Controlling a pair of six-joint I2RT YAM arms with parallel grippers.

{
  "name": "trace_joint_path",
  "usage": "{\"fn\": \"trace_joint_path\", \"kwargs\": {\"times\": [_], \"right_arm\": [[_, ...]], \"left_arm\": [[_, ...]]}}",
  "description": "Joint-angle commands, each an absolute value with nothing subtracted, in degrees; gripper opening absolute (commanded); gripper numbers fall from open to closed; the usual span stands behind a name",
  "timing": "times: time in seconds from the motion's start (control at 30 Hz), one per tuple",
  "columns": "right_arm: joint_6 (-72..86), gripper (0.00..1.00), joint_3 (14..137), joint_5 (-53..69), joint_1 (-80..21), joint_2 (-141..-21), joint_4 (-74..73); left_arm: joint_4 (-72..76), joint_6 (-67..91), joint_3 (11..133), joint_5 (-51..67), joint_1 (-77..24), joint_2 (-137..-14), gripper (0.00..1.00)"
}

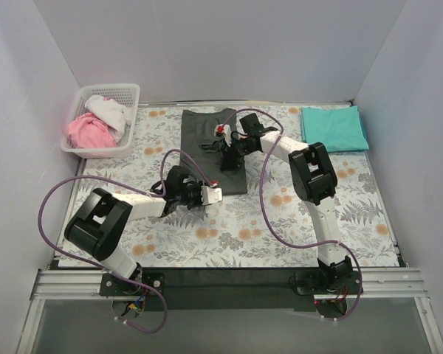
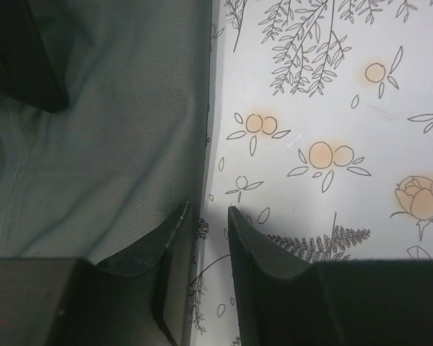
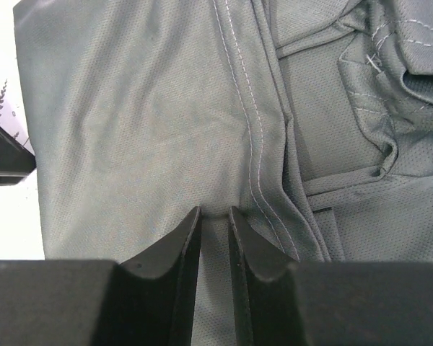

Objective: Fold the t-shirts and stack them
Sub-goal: Fold the tshirt

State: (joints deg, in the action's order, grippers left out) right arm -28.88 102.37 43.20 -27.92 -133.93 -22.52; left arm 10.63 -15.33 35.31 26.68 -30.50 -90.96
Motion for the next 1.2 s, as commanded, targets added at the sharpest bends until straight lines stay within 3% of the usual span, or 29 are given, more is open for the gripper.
{"fn": "trace_joint_path", "kwargs": {"times": [0.0,0.53,0.63,0.7,0.73,0.83,1.17], "right_arm": [[-30.23,0.24,99.85,44.3,-28.04,-132.37,-23.29],[-31.29,0.24,98.17,43.59,-28.74,-132.01,-23.29],[-31.29,0.24,97.82,43.59,-28.74,-132.01,-23.29],[-31.55,0.24,96.86,43.59,-28.83,-131.66,-23.47],[-31.73,0.24,96.16,43.59,-29.0,-131.4,-23.47],[-31.99,0.22,92.13,44.38,-29.18,-128.94,-23.38],[-30.59,0.25,86.3,45.53,-29.18,-115.6,-24.86]], "left_arm": [[11.69,-17.14,35.16,24.97,-30.85,-91.58,0.26],[16.0,-21.36,33.13,23.38,-31.29,-92.46,0.34],[15.91,-20.92,34.01,23.99,-31.2,-93.69,0.27],[14.42,-20.48,34.71,24.43,-31.2,-94.04,0.2],[13.63,-20.22,35.59,24.61,-31.29,-94.04,0.1],[8.98,-20.56,36.47,26.62,-31.29,-93.34,0.01],[-15.71,-13.46,37.79,38.75,-33.83,-79.38,0.0]]}}
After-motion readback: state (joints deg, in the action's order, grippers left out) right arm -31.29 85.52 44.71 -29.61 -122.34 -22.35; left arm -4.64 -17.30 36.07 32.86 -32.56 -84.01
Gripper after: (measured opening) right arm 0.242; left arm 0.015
